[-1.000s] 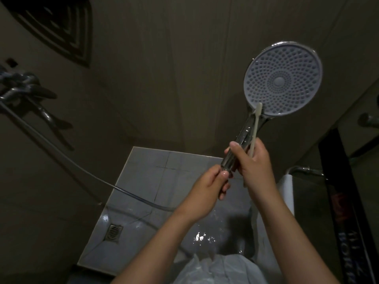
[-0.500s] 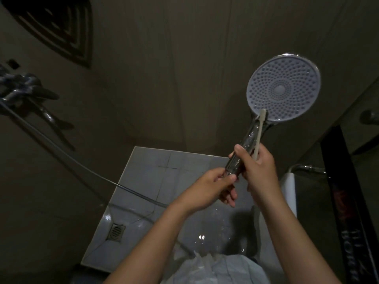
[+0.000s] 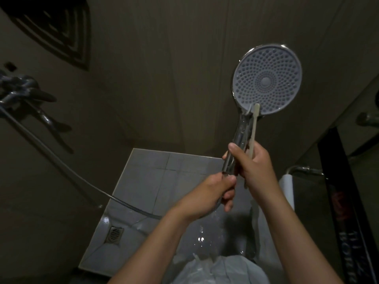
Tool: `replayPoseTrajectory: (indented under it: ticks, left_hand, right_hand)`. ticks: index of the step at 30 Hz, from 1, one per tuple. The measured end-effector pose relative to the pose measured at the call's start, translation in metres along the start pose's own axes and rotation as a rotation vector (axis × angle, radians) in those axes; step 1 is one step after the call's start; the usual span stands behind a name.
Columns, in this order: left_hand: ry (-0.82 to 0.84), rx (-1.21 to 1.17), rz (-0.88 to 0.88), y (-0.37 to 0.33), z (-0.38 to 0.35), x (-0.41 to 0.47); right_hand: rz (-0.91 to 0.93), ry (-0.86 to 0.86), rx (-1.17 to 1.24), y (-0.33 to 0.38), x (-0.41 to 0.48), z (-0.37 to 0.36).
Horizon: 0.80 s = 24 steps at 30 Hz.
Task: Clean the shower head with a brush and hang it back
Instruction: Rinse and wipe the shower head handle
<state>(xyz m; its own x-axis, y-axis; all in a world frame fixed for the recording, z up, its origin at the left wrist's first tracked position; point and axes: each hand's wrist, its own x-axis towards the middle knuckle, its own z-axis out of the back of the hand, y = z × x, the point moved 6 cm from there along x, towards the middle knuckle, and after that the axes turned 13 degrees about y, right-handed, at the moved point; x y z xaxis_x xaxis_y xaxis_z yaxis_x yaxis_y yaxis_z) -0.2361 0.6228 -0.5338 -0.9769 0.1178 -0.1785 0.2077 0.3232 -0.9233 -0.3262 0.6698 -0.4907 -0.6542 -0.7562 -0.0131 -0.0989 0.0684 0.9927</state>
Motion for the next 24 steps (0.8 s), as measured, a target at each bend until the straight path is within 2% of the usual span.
replayPoseTrajectory:
  ticks: [2, 5, 7, 9, 10, 13, 14, 17, 20, 22, 24]
  left_hand:
    - [-0.135, 0.192, 0.041, 0.004, 0.005, 0.001]
    - [-0.367, 0.611, 0.107, 0.004, 0.007, -0.005]
    - [-0.463, 0.839, 0.146, 0.008, 0.003, -0.006]
    - [-0.509, 0.901, 0.17, 0.009, 0.003, -0.006]
    - [-0.464, 0.802, 0.169, 0.009, 0.004, -0.005]
    - [-0.152, 0.178, 0.116, 0.007, 0.004, -0.001]
    - [-0.077, 0.06, 0.099, 0.002, 0.004, -0.003]
    - [0.101, -0.06, 0.032, -0.008, -0.001, -0.012]
    - [0.228, -0.153, 0.014, -0.014, -0.007, -0.018]
    - [0.223, -0.171, 0.007, -0.014, -0.008, -0.015]
    - [0.105, -0.085, -0.004, -0.009, -0.004, -0.01]
  right_hand:
    - [0.005, -0.068, -0.088, -0.006, 0.0, 0.005]
    - [-0.002, -0.147, -0.266, -0.011, -0.004, 0.006]
    - [-0.017, -0.18, -0.338, -0.012, -0.006, 0.005]
    - [-0.021, -0.183, -0.36, -0.011, -0.006, 0.004]
    - [-0.019, -0.171, -0.348, -0.009, -0.006, 0.004]
    - [-0.024, -0.083, -0.192, -0.004, -0.005, 0.004]
    - [-0.03, -0.043, -0.111, -0.001, -0.006, 0.002]
    - [-0.037, 0.044, 0.085, 0.007, -0.008, -0.008]
    - [-0.019, 0.068, 0.142, 0.013, -0.008, -0.012]
    - [0.001, 0.057, 0.129, 0.014, -0.006, -0.011]
    - [0.023, 0.041, 0.079, 0.013, -0.004, -0.009]
